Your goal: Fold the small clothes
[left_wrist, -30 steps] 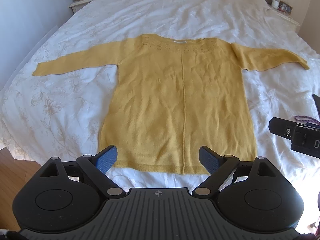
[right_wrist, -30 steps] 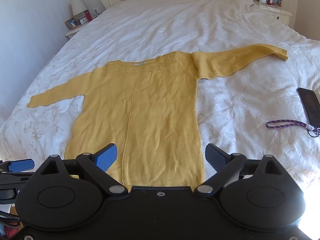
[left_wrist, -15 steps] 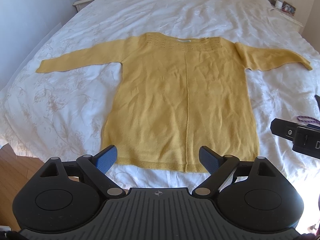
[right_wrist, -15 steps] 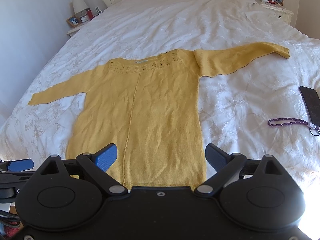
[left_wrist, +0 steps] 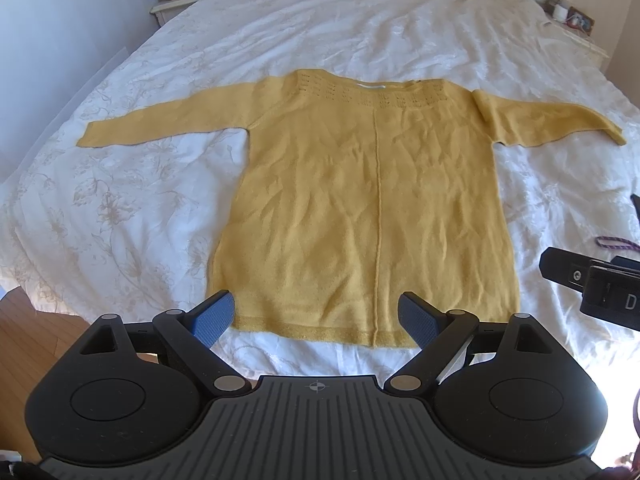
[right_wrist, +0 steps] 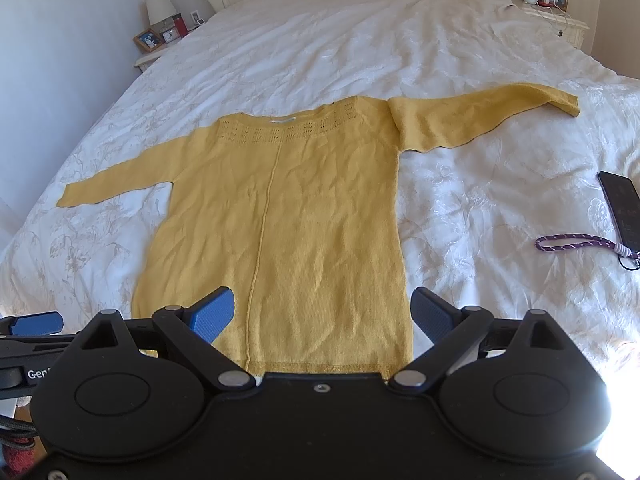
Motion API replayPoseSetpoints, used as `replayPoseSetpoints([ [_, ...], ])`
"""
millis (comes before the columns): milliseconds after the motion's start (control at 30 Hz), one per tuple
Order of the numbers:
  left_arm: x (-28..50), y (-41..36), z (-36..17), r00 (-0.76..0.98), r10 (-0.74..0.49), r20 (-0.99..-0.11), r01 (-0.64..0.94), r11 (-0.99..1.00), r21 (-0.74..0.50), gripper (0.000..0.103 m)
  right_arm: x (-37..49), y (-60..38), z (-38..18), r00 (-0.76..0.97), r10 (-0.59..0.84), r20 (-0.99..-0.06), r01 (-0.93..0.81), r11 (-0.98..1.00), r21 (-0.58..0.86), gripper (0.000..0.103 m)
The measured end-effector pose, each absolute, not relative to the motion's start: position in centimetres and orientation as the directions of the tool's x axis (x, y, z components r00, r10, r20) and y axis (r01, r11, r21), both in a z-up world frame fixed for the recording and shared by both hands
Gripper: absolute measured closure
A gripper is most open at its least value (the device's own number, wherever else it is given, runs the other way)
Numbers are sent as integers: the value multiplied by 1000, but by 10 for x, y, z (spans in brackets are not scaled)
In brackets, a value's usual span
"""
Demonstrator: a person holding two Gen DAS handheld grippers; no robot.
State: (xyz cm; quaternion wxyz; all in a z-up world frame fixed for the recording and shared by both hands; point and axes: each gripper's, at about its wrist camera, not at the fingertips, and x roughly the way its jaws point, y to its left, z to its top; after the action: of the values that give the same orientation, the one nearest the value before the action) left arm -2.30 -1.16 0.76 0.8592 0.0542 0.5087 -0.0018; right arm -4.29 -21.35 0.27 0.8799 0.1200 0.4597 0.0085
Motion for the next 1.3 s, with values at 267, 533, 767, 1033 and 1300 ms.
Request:
replayPoseSetpoints([
  [267, -22, -7, 8, 480, 57, -876, 47, 995, 91, 14, -43, -210, 2, 573, 129, -810, 86, 973, 216, 7],
  [533, -20, -1, 8, 480, 62, -875, 24, 996, 83, 14, -36, -204, 2, 567, 135, -813, 63, 977, 206, 7],
  [767, -18, 4, 7, 477, 80, -875, 4, 996, 93, 14, -30, -199, 2, 577, 151, -803, 37, 977, 210, 7],
  [1033, 0, 12, 1, 461, 87, -883, -15, 996, 90, 14, -17, -199, -8, 566, 170, -807, 40, 972, 232, 7],
  [1300, 52, 12, -1, 485, 52, -873, 35, 996, 78, 14, 18, -199, -6, 604, 135, -786, 60, 975, 213, 7],
])
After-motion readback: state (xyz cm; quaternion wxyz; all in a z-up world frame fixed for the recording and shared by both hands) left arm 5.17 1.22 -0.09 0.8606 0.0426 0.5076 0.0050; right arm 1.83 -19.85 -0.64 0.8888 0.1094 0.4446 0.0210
